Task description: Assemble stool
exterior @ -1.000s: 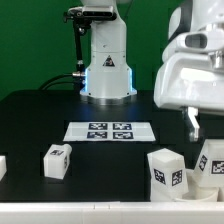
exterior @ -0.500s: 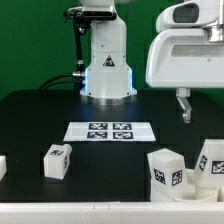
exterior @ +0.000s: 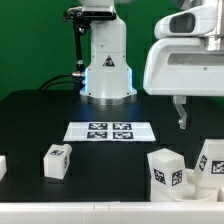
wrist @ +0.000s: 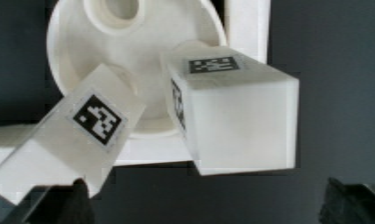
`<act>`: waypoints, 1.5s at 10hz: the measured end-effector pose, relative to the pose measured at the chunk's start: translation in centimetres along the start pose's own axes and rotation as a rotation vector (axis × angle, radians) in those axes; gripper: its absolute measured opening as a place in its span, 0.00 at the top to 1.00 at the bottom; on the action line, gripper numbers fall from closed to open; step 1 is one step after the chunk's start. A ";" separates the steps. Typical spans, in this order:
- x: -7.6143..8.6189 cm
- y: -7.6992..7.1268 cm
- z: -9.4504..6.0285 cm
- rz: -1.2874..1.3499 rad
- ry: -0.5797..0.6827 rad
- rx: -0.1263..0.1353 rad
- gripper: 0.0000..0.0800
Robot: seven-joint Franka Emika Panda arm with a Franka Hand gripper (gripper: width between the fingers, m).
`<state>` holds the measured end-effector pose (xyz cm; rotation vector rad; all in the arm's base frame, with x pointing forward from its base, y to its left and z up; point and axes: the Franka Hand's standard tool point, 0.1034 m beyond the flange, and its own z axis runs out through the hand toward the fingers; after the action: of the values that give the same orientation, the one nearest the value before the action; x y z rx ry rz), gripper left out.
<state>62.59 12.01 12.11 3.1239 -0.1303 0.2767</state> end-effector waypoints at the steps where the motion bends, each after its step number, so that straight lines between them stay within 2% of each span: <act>1: -0.3 -0.6 -0.1 -0.059 -0.050 0.011 0.19; 2: -0.1 -0.8 -0.2 -0.112 -0.051 0.004 0.19; 5: 0.1 0.0 -0.2 -0.391 -0.056 -0.034 0.19; 7: 0.1 -1.5 0.1 -0.680 -0.077 -0.048 0.19; 8: -0.2 -1.7 0.3 -0.796 -0.109 -0.043 0.19; 9: 0.0 -1.4 0.3 -0.855 -0.118 -0.038 0.19; 13: 0.2 -0.2 0.5 -1.067 -0.144 -0.082 0.19; 14: -0.6 -0.6 1.5 -1.083 -0.183 -0.089 0.19; 15: -1.5 -1.1 2.5 -1.088 -0.216 -0.080 0.19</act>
Offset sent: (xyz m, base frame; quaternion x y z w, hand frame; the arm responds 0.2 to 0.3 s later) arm 0.0000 0.0000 0.0000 0.0000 0.0000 -0.1938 0.9810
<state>61.63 13.19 9.36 2.6195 1.4210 -0.0876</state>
